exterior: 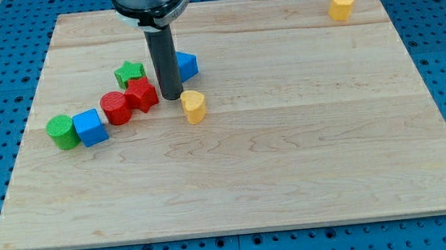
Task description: Slide the red circle towards center left
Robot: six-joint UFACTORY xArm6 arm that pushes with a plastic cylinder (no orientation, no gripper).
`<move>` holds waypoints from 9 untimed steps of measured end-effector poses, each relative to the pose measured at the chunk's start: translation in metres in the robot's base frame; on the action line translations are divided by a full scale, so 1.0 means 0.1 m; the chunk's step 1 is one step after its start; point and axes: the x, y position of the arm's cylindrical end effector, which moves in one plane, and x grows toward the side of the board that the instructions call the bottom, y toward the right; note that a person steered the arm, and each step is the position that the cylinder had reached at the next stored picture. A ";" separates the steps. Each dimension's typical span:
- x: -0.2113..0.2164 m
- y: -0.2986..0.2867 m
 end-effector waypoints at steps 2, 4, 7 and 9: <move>0.00 -0.32; 0.09 -0.20; 0.35 -0.73; 0.29 -0.68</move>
